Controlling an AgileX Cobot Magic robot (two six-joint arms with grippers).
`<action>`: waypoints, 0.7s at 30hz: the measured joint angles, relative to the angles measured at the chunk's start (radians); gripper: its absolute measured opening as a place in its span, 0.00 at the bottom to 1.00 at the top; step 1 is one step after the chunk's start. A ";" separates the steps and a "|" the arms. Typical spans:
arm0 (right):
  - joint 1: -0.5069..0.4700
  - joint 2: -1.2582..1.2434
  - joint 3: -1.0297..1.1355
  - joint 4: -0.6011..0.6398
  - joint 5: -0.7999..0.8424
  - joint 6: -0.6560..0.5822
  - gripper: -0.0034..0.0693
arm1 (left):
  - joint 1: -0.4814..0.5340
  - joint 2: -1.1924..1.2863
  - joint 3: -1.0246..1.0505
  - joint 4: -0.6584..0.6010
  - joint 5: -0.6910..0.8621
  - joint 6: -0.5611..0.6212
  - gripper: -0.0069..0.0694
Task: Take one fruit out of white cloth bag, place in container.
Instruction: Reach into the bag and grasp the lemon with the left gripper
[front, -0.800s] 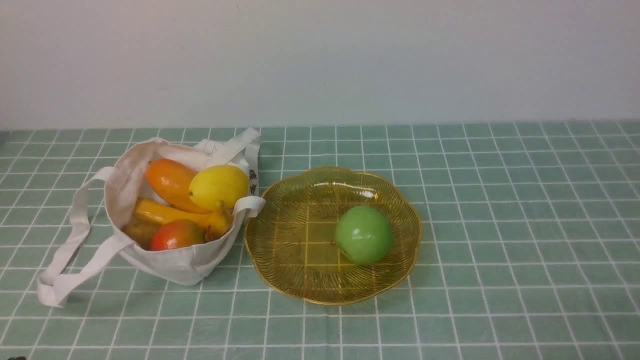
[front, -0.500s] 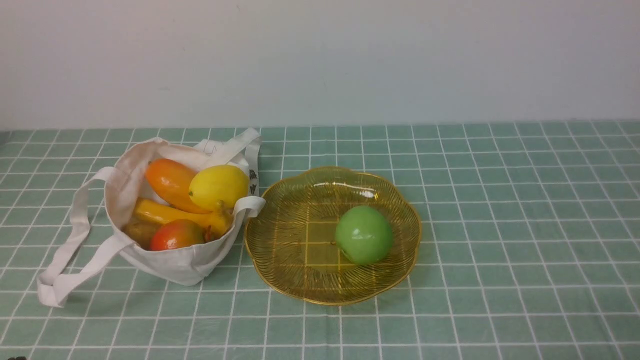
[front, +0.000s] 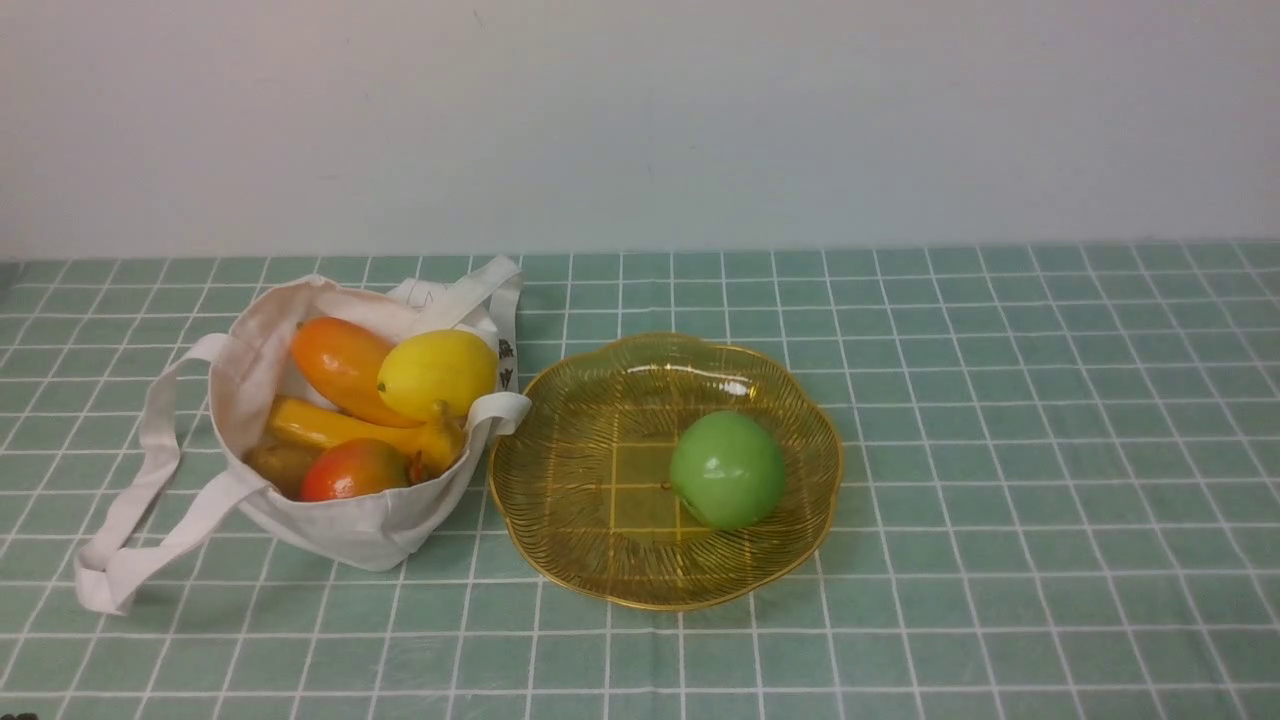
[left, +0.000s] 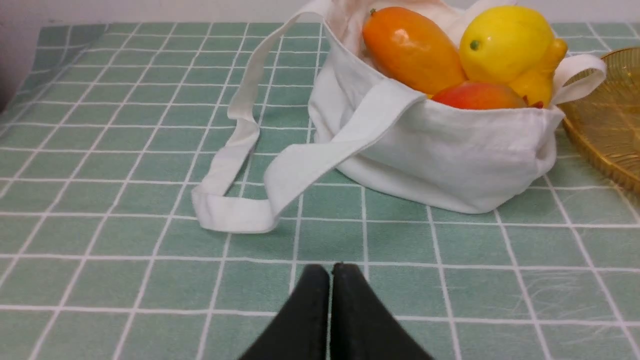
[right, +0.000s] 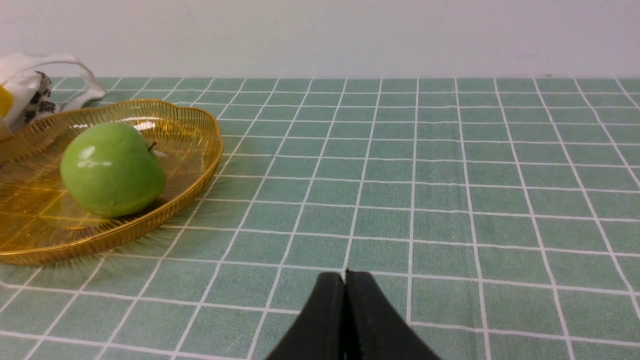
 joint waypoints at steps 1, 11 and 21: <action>0.000 0.000 0.000 0.000 0.000 0.000 0.03 | 0.000 0.000 0.000 0.026 0.001 0.001 0.08; 0.000 0.000 0.000 0.000 0.000 0.000 0.03 | 0.000 0.000 0.000 0.116 0.002 0.002 0.08; 0.000 0.000 0.000 0.000 0.000 0.000 0.03 | 0.000 0.000 0.000 0.106 0.002 -0.018 0.08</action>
